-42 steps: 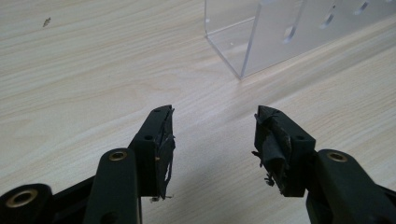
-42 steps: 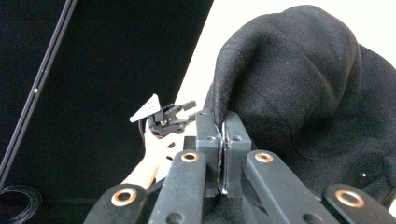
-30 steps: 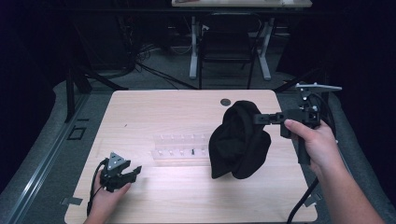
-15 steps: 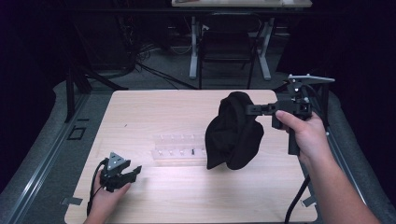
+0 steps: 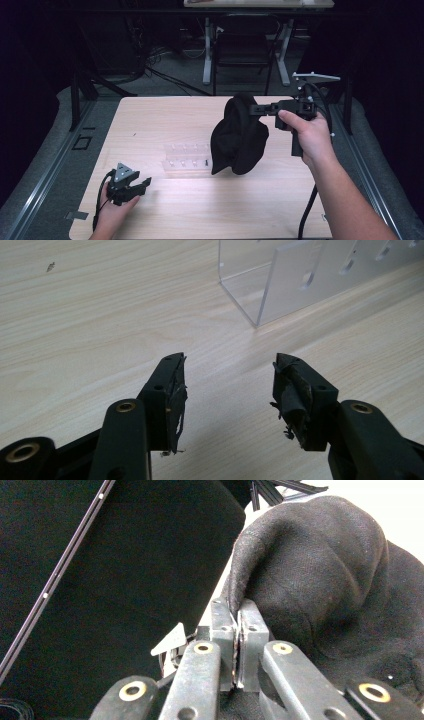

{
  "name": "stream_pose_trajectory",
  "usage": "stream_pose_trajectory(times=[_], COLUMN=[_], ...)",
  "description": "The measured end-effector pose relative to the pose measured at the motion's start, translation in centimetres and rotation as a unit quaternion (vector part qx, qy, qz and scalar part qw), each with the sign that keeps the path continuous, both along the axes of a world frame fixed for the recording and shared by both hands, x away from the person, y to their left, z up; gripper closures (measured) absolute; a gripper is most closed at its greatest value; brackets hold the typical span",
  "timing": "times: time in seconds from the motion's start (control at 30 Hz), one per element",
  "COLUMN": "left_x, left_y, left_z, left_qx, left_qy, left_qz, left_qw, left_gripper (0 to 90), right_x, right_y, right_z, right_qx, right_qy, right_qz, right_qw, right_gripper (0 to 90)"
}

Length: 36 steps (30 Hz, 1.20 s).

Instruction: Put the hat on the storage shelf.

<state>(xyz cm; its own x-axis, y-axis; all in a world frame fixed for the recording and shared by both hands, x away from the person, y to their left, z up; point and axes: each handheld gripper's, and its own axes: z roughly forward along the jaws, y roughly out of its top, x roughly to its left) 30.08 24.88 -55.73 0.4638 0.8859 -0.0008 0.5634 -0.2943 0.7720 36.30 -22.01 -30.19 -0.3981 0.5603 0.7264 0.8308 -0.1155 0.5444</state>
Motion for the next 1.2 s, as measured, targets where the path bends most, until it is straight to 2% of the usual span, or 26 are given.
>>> stream_pose_trajectory(times=[0.4, 0.77, 1.2], left_x=[0.0, 0.0, 0.0], left_y=[0.1, 0.1, 0.1], left_z=[0.0, 0.1, 0.1], left_qx=[-0.001, -0.002, -0.001], left_qy=[0.000, -0.002, -0.002], left_qz=[-0.001, -0.001, -0.003], left_qw=[1.0000, 1.0000, 1.0000], left_gripper=[46.9, 46.9, 46.8], right_x=[1.7, 3.1, 3.6], right_y=[1.9, 2.7, 3.3], right_z=[-0.2, -0.6, -1.2], right_qx=[-0.006, -0.015, -0.025], right_qy=[-0.003, -0.003, 0.000], right_qz=[-0.006, -0.015, -0.024], right_qw=[1.0000, 0.9998, 0.9994], right_gripper=[88.2, 88.1, 88.1])
